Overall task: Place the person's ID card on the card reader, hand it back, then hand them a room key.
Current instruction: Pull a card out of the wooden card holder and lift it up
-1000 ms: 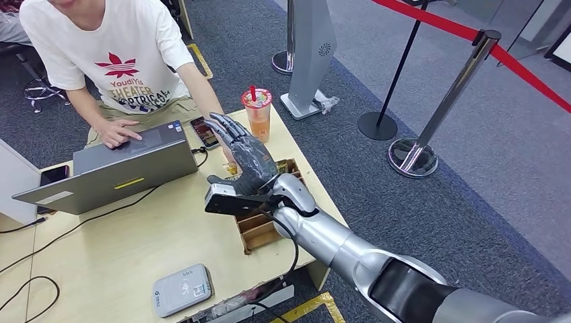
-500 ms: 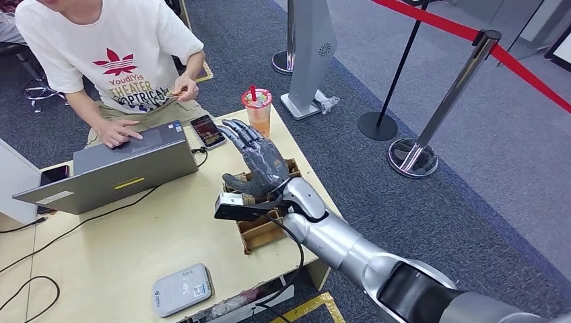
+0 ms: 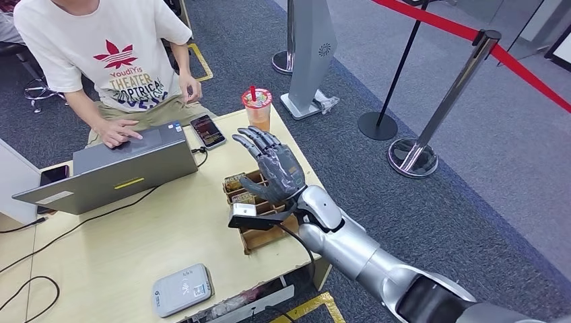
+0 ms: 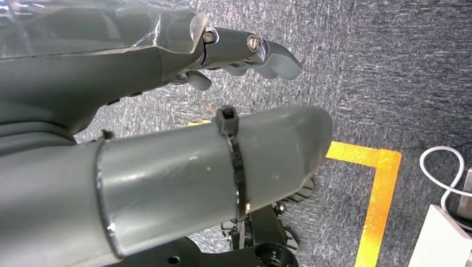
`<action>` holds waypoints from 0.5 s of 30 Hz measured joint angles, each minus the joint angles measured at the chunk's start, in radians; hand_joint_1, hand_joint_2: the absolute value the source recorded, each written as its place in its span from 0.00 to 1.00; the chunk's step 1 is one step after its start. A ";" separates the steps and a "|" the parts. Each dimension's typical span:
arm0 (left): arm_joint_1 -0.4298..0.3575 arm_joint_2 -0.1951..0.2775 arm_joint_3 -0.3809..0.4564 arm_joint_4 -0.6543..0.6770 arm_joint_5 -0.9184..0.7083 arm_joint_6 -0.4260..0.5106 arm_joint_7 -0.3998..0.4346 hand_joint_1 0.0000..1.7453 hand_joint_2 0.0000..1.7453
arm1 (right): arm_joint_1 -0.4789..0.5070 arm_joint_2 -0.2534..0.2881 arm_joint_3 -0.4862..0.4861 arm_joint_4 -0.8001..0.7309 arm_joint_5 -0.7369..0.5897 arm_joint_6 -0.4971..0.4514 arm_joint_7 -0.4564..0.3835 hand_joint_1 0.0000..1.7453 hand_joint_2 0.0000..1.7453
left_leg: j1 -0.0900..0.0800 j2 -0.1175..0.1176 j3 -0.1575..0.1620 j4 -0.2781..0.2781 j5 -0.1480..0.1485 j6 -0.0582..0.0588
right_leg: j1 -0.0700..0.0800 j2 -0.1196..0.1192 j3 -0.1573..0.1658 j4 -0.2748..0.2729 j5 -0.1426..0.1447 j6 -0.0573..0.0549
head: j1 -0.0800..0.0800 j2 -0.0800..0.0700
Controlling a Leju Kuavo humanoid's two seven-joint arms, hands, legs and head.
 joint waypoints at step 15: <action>0.000 -0.001 0.002 0.000 -0.002 -0.004 -0.002 0.00 0.00 | 0.114 -0.045 -0.072 -0.074 0.026 0.009 0.021 0.41 1.00 | 0.000 0.000 0.000 0.000 0.000 0.000 | 0.000 0.000 0.000 0.000 0.000 0.000 | 0.000 0.000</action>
